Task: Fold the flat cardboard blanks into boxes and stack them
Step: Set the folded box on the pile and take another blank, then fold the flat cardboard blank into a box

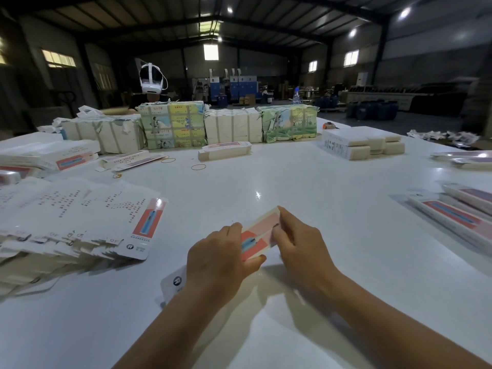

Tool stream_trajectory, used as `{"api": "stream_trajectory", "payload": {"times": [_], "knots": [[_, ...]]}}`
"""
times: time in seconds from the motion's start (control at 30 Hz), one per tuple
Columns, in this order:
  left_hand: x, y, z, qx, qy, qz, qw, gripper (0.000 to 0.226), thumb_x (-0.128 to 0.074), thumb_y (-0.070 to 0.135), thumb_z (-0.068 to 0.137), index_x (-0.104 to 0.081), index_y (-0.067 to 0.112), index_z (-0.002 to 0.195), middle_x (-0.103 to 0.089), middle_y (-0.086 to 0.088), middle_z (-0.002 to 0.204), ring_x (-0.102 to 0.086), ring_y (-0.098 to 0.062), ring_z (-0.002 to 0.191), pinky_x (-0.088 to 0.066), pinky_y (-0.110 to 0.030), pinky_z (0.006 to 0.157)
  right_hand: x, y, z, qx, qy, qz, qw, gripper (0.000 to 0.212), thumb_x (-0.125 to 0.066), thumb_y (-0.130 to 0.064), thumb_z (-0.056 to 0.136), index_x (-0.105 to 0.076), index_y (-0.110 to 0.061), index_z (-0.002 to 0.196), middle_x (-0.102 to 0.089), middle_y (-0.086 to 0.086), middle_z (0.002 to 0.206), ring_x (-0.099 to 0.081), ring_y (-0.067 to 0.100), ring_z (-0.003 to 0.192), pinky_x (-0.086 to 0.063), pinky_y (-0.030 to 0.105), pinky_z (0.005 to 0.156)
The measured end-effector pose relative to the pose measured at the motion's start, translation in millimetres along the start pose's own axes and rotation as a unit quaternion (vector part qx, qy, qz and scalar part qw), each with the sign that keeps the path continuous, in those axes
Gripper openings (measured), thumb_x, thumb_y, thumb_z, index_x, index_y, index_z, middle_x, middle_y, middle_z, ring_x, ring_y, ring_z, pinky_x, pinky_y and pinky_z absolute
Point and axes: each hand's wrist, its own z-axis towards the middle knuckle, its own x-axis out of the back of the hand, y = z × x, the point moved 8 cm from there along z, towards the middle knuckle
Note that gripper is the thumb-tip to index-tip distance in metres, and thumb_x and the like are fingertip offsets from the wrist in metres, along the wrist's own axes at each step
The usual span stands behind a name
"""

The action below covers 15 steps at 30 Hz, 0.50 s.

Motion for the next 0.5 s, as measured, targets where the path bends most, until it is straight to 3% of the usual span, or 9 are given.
{"api": "stream_trajectory", "payload": {"times": [0.07, 0.13, 0.2, 0.23, 0.3, 0.37, 0.43, 0.5], "knots": [[-1, -8, 2, 0.003, -0.027, -0.05, 0.998, 0.073, -0.035, 0.077, 0.064, -0.043, 0.032, 0.121, -0.057, 0.015, 0.122, -0.064, -0.011, 0.091, -0.045, -0.014, 0.077, -8, 4, 1, -0.025, -0.039, 0.048, 0.998, 0.013, -0.045, -0.023, 0.099, -0.054, -0.027, 0.107, -0.066, -0.011, 0.1, -0.065, 0.016, 0.091, -0.056, 0.023, 0.078], [-2, -17, 4, 0.003, -0.058, -0.114, 0.992, 0.065, -0.039, 0.077, 0.062, -0.043, 0.035, 0.112, -0.058, 0.018, 0.111, -0.063, -0.01, 0.081, -0.046, -0.011, 0.07, -17, 3, 2, -0.023, -0.093, 0.059, 0.994, 0.046, -0.053, -0.028, 0.095, -0.035, -0.039, 0.136, -0.043, -0.024, 0.135, -0.045, 0.0, 0.119, -0.04, 0.011, 0.091], [-4, -22, 5, -0.013, -0.082, -0.145, 0.986, 0.057, -0.044, 0.076, 0.062, -0.041, 0.038, 0.104, -0.054, 0.023, 0.098, -0.062, -0.008, 0.072, -0.044, -0.008, 0.062, -19, -7, 2, 0.052, -0.138, -0.03, 0.989, 0.079, -0.06, -0.027, 0.091, -0.005, -0.048, 0.144, -0.008, -0.025, 0.152, -0.018, -0.001, 0.136, -0.025, 0.014, 0.103], [-7, -24, 4, -0.019, -0.095, -0.157, 0.983, 0.054, -0.046, 0.076, 0.061, -0.041, 0.039, 0.101, -0.053, 0.025, 0.093, -0.062, -0.007, 0.07, -0.045, -0.008, 0.059, -20, -12, 1, 0.106, -0.157, -0.095, 0.977, 0.085, -0.062, -0.026, 0.088, -0.002, -0.046, 0.145, 0.001, -0.023, 0.155, -0.008, 0.004, 0.141, -0.02, 0.018, 0.108], [-13, -25, 4, -0.02, -0.128, -0.175, 0.976, 0.05, -0.051, 0.075, 0.061, -0.043, 0.039, 0.096, -0.054, 0.025, 0.088, -0.063, -0.005, 0.071, -0.049, -0.01, 0.06, -22, -16, -2, 0.193, -0.17, -0.231, 0.939, 0.078, -0.063, -0.023, 0.086, -0.019, -0.033, 0.149, -0.011, -0.009, 0.158, -0.008, 0.016, 0.142, -0.02, 0.029, 0.116], [-18, -24, 4, -0.026, -0.144, -0.148, 0.978, 0.05, -0.058, 0.071, 0.065, -0.046, 0.039, 0.101, -0.057, 0.022, 0.093, -0.063, -0.005, 0.075, -0.051, -0.013, 0.066, -25, -15, -3, 0.219, -0.167, -0.303, 0.912, 0.067, -0.063, -0.021, 0.084, -0.034, -0.024, 0.145, -0.037, 0.0, 0.147, -0.028, 0.023, 0.131, -0.033, 0.038, 0.107], [-11, -18, 10, -0.081, -0.058, -0.09, 0.991, 0.053, -0.062, 0.058, 0.078, -0.061, 0.018, 0.112, -0.066, 0.002, 0.105, -0.064, -0.015, 0.089, -0.053, -0.029, 0.079, -24, -12, -1, 0.208, -0.164, -0.32, 0.91, 0.062, -0.063, -0.024, 0.084, -0.04, -0.024, 0.142, -0.049, 0.004, 0.133, -0.038, 0.026, 0.118, -0.04, 0.04, 0.093], [2, -11, 12, -0.126, 0.066, -0.041, 0.989, 0.063, -0.052, 0.052, 0.074, -0.064, 0.004, 0.113, -0.064, -0.014, 0.113, -0.059, -0.034, 0.099, -0.051, -0.05, 0.081, -8, -8, 11, 0.178, -0.128, -0.342, 0.914, 0.055, -0.06, -0.03, 0.086, -0.044, -0.028, 0.138, -0.053, 0.007, 0.123, -0.042, 0.029, 0.109, -0.04, 0.037, 0.083]]}}
